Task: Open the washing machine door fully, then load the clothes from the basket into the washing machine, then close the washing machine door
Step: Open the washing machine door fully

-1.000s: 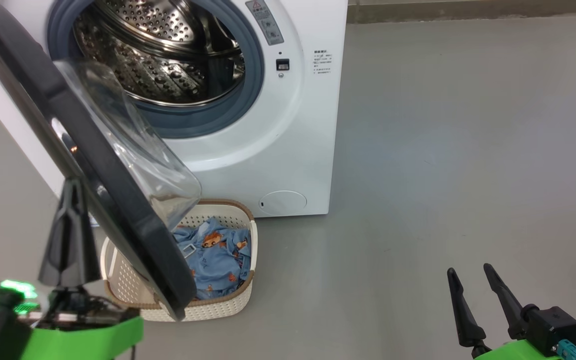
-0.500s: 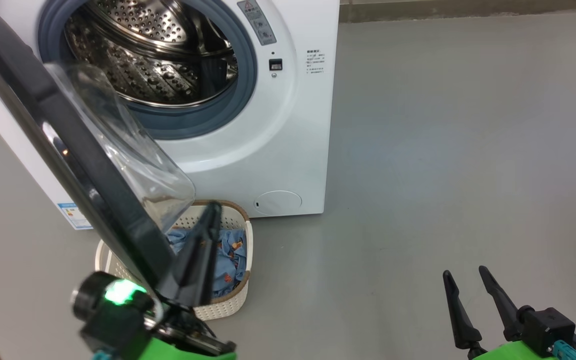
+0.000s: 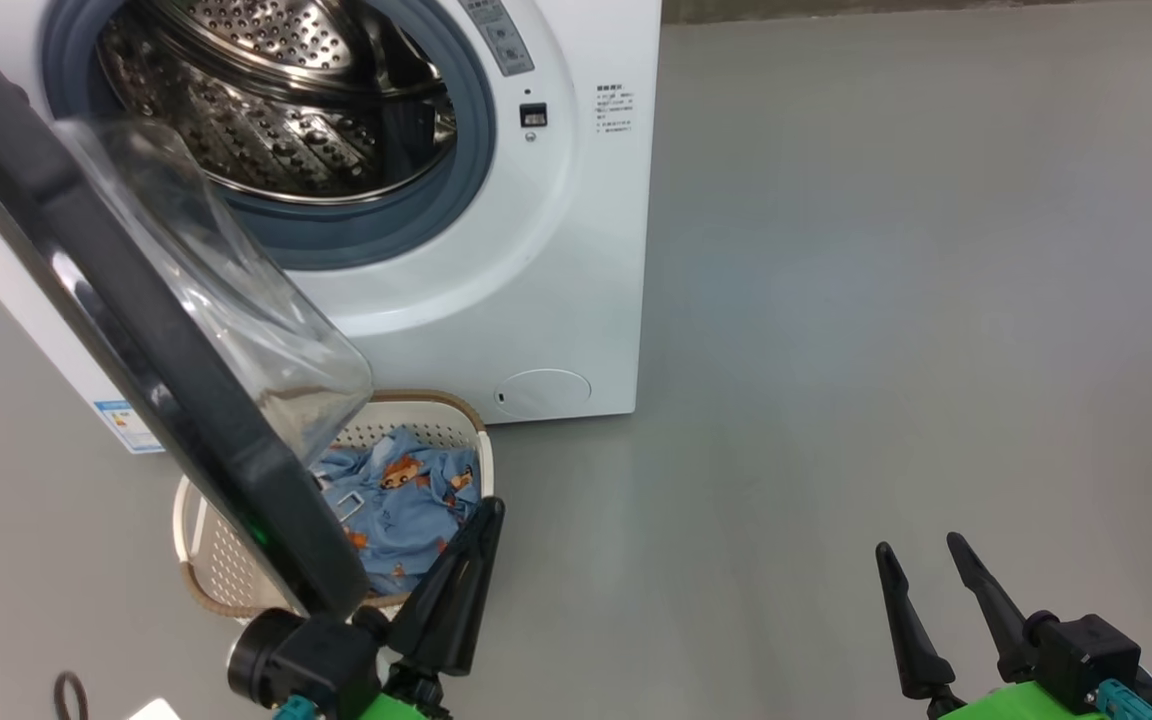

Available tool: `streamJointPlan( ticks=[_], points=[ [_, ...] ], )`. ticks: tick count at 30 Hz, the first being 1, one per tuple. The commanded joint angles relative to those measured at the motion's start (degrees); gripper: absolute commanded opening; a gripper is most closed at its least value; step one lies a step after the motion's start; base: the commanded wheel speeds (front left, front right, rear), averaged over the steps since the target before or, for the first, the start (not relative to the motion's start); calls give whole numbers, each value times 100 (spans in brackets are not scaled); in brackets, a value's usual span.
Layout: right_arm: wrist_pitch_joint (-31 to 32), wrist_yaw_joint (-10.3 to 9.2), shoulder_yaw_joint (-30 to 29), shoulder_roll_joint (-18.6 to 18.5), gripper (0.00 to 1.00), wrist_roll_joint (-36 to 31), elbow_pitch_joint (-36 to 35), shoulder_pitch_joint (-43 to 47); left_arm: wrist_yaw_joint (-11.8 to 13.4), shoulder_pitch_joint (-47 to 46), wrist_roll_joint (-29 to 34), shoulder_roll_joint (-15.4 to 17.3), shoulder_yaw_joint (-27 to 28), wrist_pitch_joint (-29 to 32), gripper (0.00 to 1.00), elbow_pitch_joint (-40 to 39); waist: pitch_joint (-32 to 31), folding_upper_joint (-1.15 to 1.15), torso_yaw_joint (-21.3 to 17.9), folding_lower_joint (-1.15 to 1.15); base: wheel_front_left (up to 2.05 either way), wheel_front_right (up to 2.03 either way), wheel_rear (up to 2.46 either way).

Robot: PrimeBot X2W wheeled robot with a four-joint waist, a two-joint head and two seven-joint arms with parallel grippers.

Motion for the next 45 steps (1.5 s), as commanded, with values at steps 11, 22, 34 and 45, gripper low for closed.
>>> streamJointPlan(
  ticks=[11, 22, 34, 45],
  points=[
    [-43, 35, 148, -27, 100, 98, -168, -354, -15, -365, -96, -65, 711, -31, 0, 577, 317, 0, -110, 0, 0, 0, 0],
    [-43, 35, 173, -27, 100, 157, -110, -445, -15, -632, -54, -87, 1020, -31, 0, 703, 489, 0, -27, 0, 0, 0, 0],
    [-43, 35, 213, -27, 100, 220, -32, -476, -15, -643, -14, -125, 1408, -31, 0, 867, 482, 0, 179, 0, 0, 0, 0],
    [-43, 35, 253, -27, 100, 284, 63, -432, -1, -532, 8, -141, 1826, -31, 0, 1093, 365, 0, 310, 0, 0, 0, 0]
  ],
)
